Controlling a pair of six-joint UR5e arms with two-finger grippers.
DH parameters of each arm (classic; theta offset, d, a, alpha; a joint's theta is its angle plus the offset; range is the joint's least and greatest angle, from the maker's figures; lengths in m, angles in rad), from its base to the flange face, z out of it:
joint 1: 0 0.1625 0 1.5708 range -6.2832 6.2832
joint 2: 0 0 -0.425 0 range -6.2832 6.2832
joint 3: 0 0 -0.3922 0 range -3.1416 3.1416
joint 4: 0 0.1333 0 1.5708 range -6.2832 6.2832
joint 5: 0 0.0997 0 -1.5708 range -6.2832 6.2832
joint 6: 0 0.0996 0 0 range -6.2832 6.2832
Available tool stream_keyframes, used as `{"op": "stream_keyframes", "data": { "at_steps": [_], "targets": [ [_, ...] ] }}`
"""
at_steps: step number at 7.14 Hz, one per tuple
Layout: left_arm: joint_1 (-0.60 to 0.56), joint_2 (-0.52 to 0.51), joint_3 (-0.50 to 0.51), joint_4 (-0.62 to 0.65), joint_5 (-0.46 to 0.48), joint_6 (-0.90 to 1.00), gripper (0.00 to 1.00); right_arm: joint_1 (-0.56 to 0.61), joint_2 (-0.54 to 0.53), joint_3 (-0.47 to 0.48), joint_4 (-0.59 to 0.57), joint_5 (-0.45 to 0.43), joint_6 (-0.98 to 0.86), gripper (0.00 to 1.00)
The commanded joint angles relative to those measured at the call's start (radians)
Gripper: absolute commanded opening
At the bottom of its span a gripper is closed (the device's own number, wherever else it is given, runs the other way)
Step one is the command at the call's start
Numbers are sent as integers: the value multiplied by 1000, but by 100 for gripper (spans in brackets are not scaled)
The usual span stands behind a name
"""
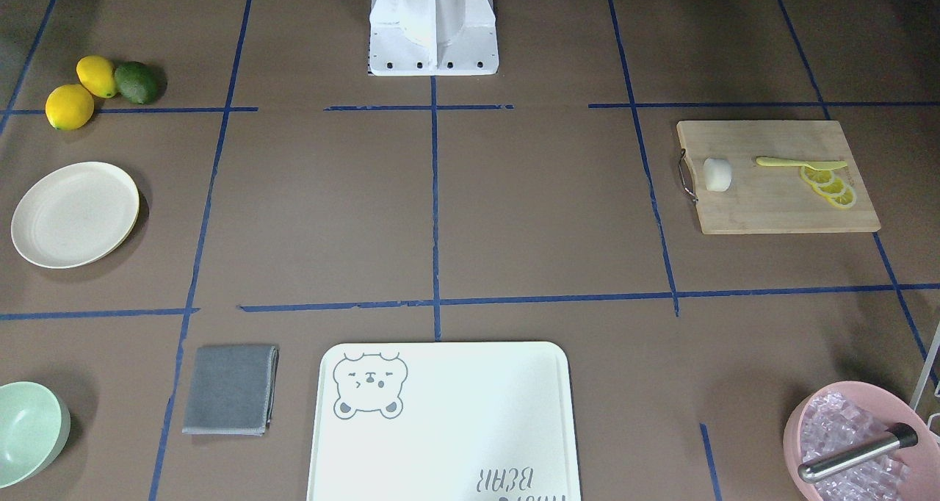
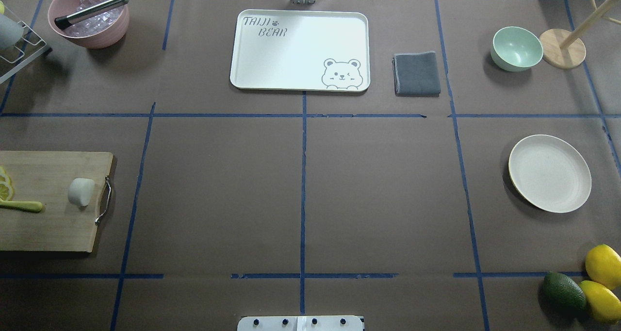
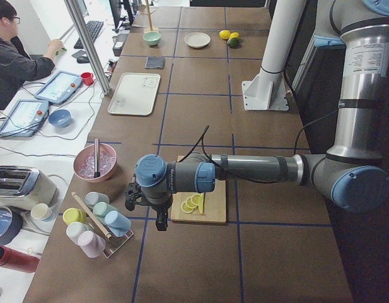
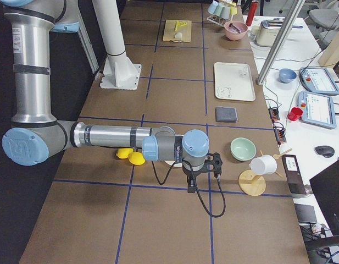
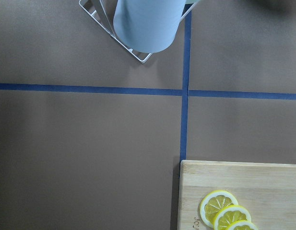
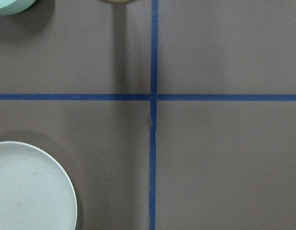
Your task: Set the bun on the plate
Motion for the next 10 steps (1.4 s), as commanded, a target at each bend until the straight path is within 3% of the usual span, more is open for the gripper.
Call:
{"op": "stream_keyframes", "data": {
  "at_steps": [1, 7, 8, 10],
  "targets": [
    [0, 0, 0, -2, -1, 0, 100, 0, -5, 2, 1, 0, 1, 100],
    [0, -2, -2, -9, -1, -6, 100, -29, 15, 5, 1, 8, 23, 100],
    [0, -2, -6, -9, -3, -8, 100, -72, 15, 10, 34, 0, 115, 100],
    [0, -2, -8, -9, -3, -9, 100, -185, -62, 8, 358, -11, 401, 100]
  ]
}}
